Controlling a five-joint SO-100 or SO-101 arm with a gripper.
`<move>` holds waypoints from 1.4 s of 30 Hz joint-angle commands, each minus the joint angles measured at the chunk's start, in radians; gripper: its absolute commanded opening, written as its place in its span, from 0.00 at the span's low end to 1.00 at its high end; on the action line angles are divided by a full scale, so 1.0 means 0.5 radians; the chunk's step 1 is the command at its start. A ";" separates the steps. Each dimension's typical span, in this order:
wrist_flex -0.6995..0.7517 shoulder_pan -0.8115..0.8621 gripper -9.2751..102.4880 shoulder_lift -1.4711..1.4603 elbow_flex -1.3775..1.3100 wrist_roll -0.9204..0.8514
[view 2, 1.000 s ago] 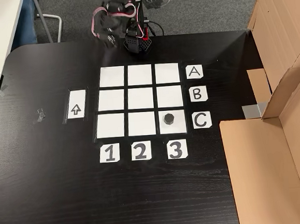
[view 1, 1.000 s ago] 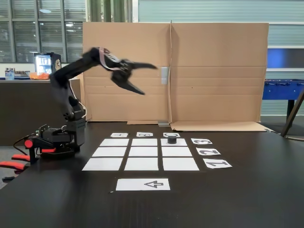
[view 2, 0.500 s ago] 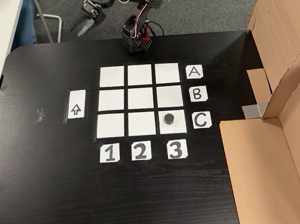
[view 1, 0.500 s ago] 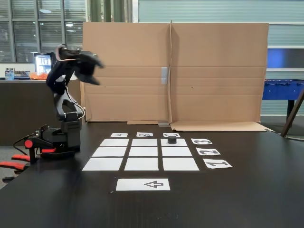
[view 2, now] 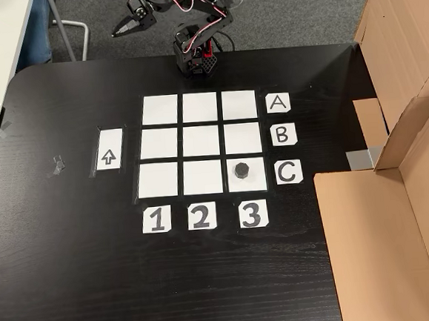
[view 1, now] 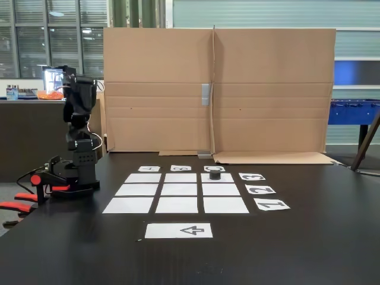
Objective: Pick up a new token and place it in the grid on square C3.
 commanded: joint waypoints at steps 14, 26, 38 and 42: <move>-0.617 0.230 0.08 0.592 0.976 -0.095; -0.930 0.322 0.08 0.681 1.439 -0.153; -0.865 0.365 0.08 0.663 1.457 -0.150; -0.792 0.390 0.08 0.666 1.457 -0.132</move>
